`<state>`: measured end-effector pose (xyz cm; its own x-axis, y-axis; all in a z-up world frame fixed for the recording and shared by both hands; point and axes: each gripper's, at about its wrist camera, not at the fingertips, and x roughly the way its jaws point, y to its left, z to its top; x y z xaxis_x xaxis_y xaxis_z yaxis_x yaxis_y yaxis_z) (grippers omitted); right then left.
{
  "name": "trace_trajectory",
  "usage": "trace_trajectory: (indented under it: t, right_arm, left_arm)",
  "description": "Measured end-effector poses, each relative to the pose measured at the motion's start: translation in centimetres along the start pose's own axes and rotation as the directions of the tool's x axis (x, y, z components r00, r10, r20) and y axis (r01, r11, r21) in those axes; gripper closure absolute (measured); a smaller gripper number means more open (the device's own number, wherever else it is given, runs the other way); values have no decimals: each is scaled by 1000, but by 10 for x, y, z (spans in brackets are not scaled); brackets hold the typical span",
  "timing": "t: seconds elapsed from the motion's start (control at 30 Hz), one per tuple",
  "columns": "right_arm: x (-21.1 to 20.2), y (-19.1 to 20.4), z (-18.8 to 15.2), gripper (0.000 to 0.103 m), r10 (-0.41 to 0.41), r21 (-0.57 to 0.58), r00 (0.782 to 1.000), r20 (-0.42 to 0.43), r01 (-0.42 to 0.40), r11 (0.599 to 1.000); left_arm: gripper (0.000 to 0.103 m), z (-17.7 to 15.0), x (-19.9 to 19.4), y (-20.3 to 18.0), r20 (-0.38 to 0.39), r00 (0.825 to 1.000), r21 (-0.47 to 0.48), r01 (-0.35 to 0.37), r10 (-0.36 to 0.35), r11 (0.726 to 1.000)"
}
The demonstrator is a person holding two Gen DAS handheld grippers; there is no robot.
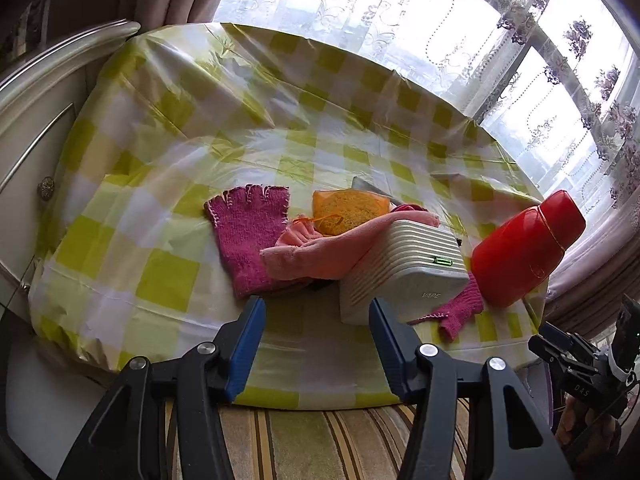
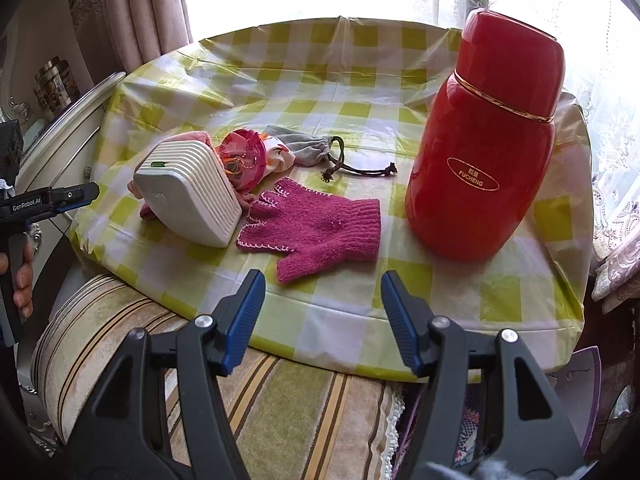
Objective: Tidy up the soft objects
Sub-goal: 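Move both open grippers back over the remaining items on the table, then grasp the pink cloth with the left gripper while the right gripper grasps the pink pouch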
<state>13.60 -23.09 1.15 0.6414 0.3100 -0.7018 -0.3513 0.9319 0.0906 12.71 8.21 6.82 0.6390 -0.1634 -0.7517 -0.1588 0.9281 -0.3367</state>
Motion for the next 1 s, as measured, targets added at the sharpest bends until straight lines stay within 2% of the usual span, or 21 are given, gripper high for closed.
trace_trajectory:
  t: [0.1,0.23,0.3,0.37,0.47,0.67,0.77,0.87,1.0]
  right_arm:
    - [11,4,11,39,4,-17,1000,1,-4,1000]
    - [27,6,27,39,21,-21,1000,-5,-21,1000]
    - [34,5,35,39,22,-22,1000,-6,-22,1000]
    - [40,5,44,39,27,-26,1000,-3,-27,999]
    - [50,6,56,39,31,-26,1000,3,-31,999]
    - [72,10,75,39,69,-4,998,7,-69,998]
    - [82,14,84,39,86,0,996,7,-86,996]
    - [93,18,90,39,95,0,995,3,-95,995]
    - [106,23,94,39,116,-3,993,-16,-116,993]
  left_arm:
    - [48,6,12,12,-43,997,-72,68,-71,995]
    - [48,11,27,19,-63,995,-87,70,-75,994]
    - [48,12,37,26,-95,986,-152,121,-137,981]
    - [48,12,47,36,-120,974,-251,159,-194,955]
    - [48,13,58,50,-118,958,-373,202,-262,905]
    - [43,18,72,60,-74,925,-536,279,-373,797]
    - [43,23,82,63,-56,921,-591,281,-386,756]
    - [43,30,92,64,-53,937,-613,243,-346,751]
    - [44,39,110,58,-66,940,-614,226,-334,756]
